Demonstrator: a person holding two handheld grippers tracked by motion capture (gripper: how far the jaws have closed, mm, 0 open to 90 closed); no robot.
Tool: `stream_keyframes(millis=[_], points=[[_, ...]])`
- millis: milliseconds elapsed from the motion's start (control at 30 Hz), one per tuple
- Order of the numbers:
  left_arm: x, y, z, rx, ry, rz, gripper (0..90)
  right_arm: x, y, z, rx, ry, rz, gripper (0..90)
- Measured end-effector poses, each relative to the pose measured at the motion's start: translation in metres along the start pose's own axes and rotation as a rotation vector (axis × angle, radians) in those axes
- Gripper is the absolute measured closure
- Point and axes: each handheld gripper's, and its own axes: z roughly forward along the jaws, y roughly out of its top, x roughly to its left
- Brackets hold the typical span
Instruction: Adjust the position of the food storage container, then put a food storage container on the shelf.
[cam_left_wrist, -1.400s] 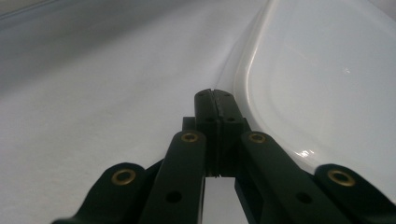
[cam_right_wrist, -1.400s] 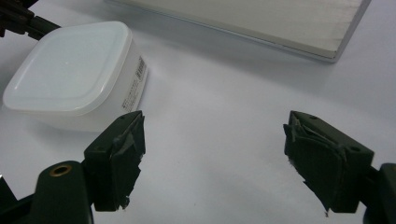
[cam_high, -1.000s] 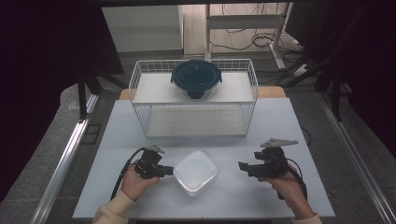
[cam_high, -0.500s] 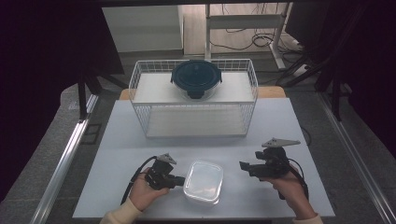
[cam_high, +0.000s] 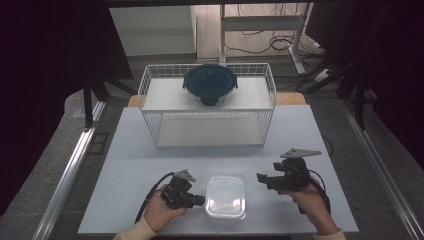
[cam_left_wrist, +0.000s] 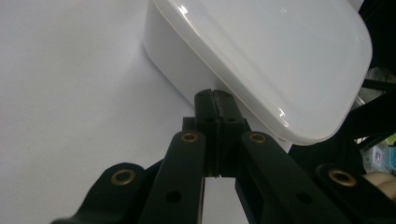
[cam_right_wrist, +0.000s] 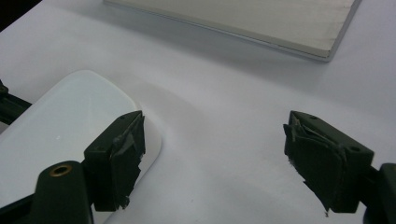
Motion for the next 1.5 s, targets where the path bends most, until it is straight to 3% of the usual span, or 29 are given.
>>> stream_keyframes(millis=[133,267,333,500,667,833,1133,1300,1467,1500], points=[[0.005,0.000,-0.012,-0.074,0.032,-0.033,86.5,0.000,0.000,-0.001,-0.005,-0.001,-0.001,20.4],[0.010,0.000,-0.027,-0.170,0.086,-0.099,59.4,0.001,-0.001,0.000,0.001,-0.001,-0.001,20.4],[0.013,0.000,-0.033,-0.194,0.090,-0.127,47.5,0.001,-0.001,0.001,0.003,0.000,-0.004,20.4],[0.022,-0.002,-0.044,-0.225,0.093,-0.168,36.7,0.001,-0.001,0.001,0.000,0.005,-0.007,20.4],[0.026,-0.004,-0.050,-0.236,0.103,-0.195,31.5,0.000,-0.001,0.003,0.004,0.002,-0.010,20.4],[0.026,0.000,-0.054,-0.251,0.100,-0.189,30.3,0.003,-0.002,0.002,0.002,0.013,-0.022,20.4],[0.027,0.000,-0.051,-0.239,0.085,-0.190,31.6,0.012,-0.007,-0.005,-0.039,0.044,0.004,21.8],[0.026,0.000,-0.042,-0.224,0.041,-0.206,33.1,0.017,-0.016,0.000,-0.020,0.093,0.054,24.9],[0.025,0.000,-0.037,-0.221,0.002,-0.217,33.5,0.030,-0.019,0.005,-0.007,0.128,0.070,26.8],[0.024,0.000,-0.036,-0.224,-0.023,-0.232,33.5,0.036,-0.021,0.008,0.003,0.145,0.084,27.7]])
